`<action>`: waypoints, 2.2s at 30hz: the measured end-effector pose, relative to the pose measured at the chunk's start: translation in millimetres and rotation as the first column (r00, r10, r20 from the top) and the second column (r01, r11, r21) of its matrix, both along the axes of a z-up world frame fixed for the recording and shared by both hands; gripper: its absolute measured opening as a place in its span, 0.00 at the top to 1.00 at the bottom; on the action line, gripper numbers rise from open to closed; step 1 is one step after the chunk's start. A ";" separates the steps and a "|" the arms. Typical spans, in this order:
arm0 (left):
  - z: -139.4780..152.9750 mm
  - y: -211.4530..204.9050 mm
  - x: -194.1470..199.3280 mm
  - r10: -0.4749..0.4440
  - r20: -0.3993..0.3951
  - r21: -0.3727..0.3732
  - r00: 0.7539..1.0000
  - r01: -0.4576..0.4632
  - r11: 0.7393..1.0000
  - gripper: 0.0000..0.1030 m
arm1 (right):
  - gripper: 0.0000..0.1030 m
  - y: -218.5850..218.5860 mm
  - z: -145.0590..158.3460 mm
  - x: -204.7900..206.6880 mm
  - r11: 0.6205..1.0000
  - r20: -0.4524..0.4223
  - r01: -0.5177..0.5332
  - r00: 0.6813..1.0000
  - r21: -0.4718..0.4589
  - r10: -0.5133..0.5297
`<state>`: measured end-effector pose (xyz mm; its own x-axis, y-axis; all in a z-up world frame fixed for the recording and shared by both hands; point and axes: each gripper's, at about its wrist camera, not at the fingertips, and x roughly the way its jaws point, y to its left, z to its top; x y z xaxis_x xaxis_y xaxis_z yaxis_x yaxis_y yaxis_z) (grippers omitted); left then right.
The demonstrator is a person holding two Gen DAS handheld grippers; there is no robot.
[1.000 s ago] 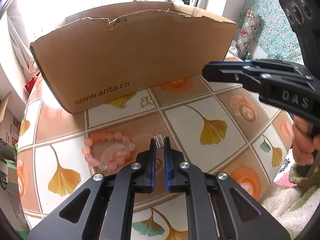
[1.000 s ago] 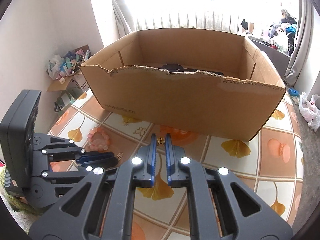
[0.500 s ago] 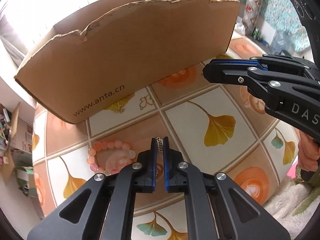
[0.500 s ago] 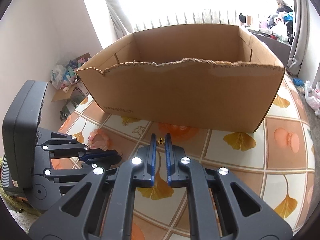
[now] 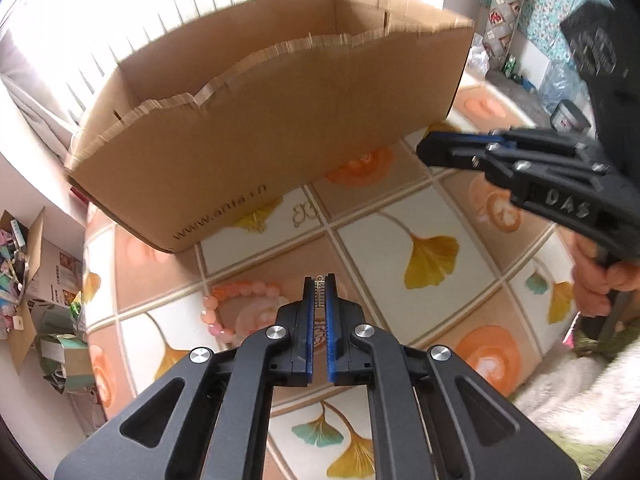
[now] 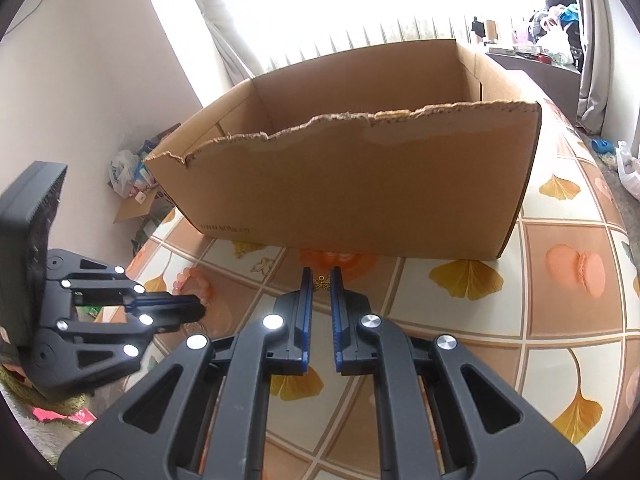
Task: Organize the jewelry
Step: 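Carry both earrings over the box and open both grippers to drop them, then withdraw both grippers from the box toward the gold earrings beside the pink bracelet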
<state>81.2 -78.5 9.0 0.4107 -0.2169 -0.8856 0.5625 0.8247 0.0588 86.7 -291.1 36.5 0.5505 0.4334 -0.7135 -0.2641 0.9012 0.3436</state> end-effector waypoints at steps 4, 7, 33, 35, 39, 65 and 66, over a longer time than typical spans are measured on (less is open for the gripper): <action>36.4 5.6 -1.8 -0.008 0.042 -0.066 0.999 0.011 0.998 0.95 | 0.93 -3.3 27.6 -2.8 0.999 0.056 -0.015 0.998 0.033 0.014; 74.5 13.3 6.9 -0.005 0.103 -0.157 0.995 0.021 0.987 0.95 | 0.93 -6.2 55.2 1.6 0.999 0.123 -0.027 0.992 0.046 0.021; 74.5 11.8 159.4 0.153 -0.018 -0.351 0.988 -0.149 0.924 0.93 | 0.73 -50.4 81.9 144.3 0.997 0.043 0.045 0.998 0.066 -0.048; 86.2 23.4 142.2 0.167 0.022 -0.356 0.986 -0.149 0.922 0.88 | 0.72 -56.9 87.2 129.3 0.996 0.056 0.057 0.997 0.071 -0.061; 105.6 48.0 104.6 0.198 0.101 -0.363 0.975 -0.149 0.920 0.78 | 0.72 -66.1 96.1 94.5 0.994 0.079 0.042 0.996 0.104 -0.051; -13.8 50.6 6.3 0.193 0.151 -0.085 0.969 -0.182 0.980 0.49 | 0.71 88.8 -32.3 47.7 0.976 -0.098 -0.184 0.980 -0.121 0.172; -14.7 50.6 6.6 0.193 0.150 -0.083 0.970 -0.182 0.980 0.49 | 0.71 92.3 -35.9 48.5 0.972 -0.101 -0.188 0.979 -0.137 0.175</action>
